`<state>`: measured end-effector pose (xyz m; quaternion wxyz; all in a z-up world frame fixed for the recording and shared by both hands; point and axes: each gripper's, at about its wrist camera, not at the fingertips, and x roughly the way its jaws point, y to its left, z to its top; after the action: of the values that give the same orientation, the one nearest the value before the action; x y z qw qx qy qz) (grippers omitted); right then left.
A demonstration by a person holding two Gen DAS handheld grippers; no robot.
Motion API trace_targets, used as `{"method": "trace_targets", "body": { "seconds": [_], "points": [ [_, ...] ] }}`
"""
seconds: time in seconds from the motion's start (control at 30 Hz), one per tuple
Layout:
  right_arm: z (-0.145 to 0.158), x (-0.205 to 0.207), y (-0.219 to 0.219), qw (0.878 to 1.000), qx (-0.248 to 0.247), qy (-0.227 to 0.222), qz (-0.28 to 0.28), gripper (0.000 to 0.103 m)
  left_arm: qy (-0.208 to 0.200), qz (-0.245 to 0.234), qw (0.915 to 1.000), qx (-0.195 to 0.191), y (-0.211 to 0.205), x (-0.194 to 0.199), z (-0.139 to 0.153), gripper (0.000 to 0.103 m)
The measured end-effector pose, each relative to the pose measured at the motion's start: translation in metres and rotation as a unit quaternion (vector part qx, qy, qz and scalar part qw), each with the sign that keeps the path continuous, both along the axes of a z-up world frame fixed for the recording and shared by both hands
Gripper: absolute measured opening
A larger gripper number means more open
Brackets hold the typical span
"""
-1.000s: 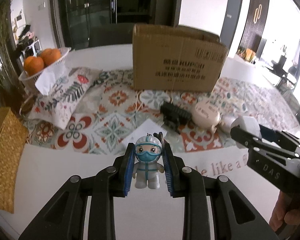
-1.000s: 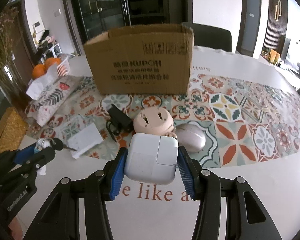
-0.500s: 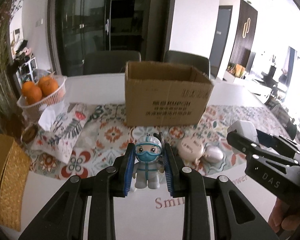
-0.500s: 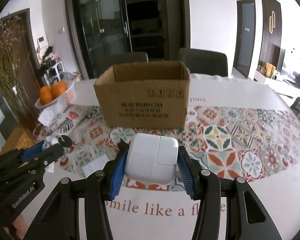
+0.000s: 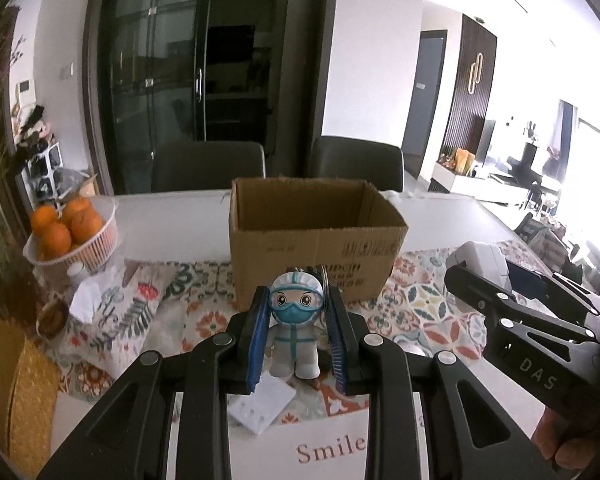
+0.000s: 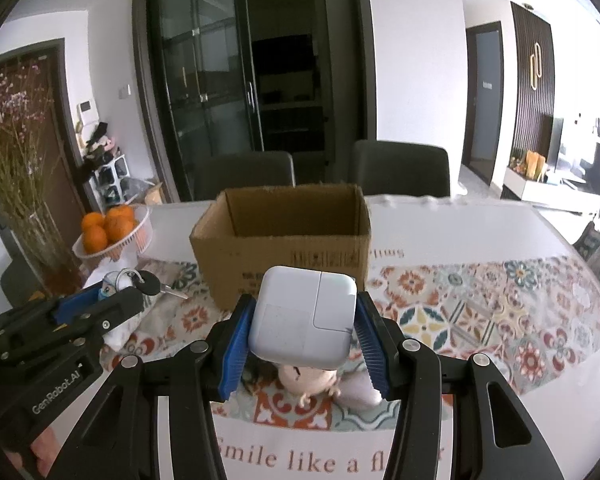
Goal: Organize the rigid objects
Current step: 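Carry the keychain and white charger over the cardboard box with both tools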
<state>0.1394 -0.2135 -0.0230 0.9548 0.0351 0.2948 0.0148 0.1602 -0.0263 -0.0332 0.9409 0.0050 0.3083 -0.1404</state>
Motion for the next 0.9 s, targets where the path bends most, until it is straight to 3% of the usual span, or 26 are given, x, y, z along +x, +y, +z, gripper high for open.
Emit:
{"method": "trace_targets", "body": {
  "seconds": [0.57,0.9],
  "points": [
    [0.039,0.063,-0.004,0.999,-0.007,-0.042,0.005,0.051,-0.037,-0.014,0.9992,-0.002,-0.009,0.068,0.038,0.028],
    [0.053,0.108,-0.014,0.999,0.012,-0.034,0.008,0.051,-0.039,-0.021,0.999,0.001,-0.018,0.109,0.055,0.028]
  ]
}}
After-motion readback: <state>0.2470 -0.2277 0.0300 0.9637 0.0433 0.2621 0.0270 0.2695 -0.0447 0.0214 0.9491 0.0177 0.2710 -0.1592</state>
